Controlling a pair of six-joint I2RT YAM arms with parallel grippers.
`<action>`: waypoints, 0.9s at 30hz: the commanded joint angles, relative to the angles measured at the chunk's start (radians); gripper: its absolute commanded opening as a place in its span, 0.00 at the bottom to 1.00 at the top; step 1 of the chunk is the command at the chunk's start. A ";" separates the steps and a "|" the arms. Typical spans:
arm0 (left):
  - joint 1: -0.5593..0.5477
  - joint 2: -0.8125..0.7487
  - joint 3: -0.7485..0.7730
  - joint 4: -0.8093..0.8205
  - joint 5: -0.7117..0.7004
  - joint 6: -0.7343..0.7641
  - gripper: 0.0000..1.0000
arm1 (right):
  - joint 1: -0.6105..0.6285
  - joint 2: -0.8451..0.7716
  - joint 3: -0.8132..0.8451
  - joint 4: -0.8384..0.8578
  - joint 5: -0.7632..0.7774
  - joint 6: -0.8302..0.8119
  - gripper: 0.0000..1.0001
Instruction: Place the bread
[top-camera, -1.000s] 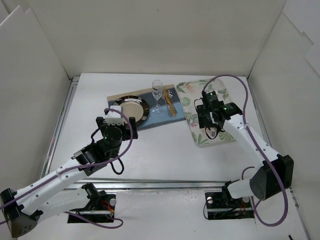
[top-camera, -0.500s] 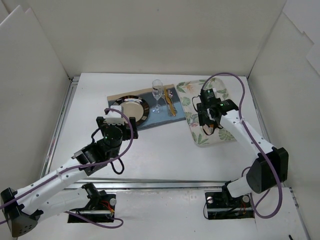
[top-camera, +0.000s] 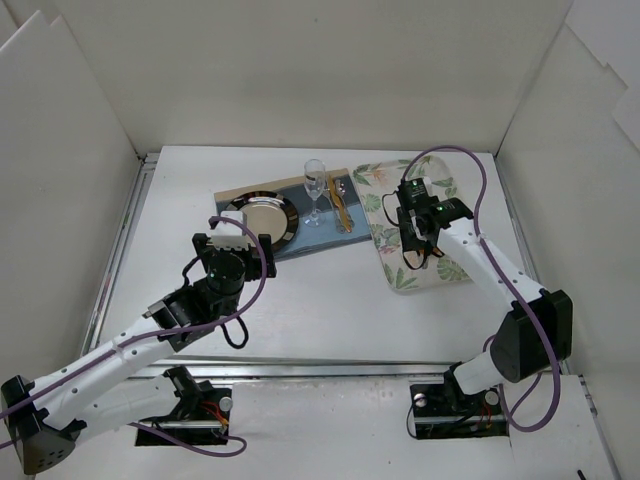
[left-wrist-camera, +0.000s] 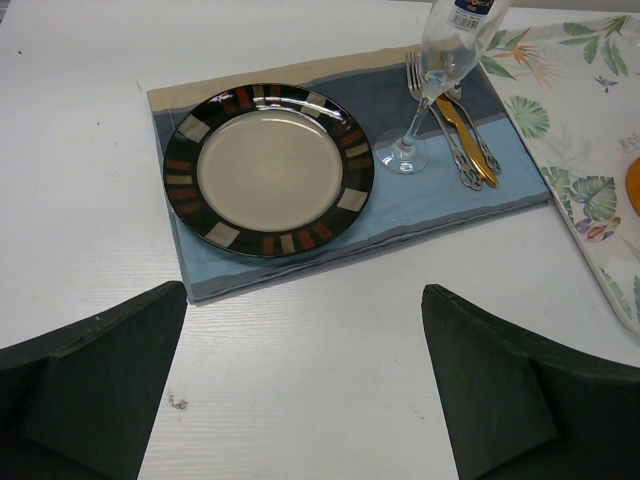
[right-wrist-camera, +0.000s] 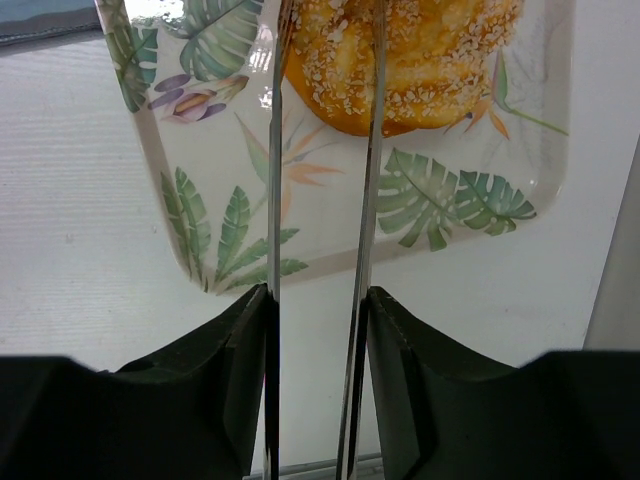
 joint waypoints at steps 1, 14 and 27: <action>0.000 -0.006 0.024 0.040 -0.006 -0.006 1.00 | -0.008 0.005 0.035 0.022 0.035 -0.001 0.36; 0.000 -0.005 0.024 0.040 -0.006 -0.009 1.00 | -0.010 -0.039 0.023 0.019 0.032 0.005 0.00; 0.000 0.003 0.027 0.042 -0.010 -0.009 1.00 | 0.016 -0.160 0.034 -0.010 0.067 0.014 0.00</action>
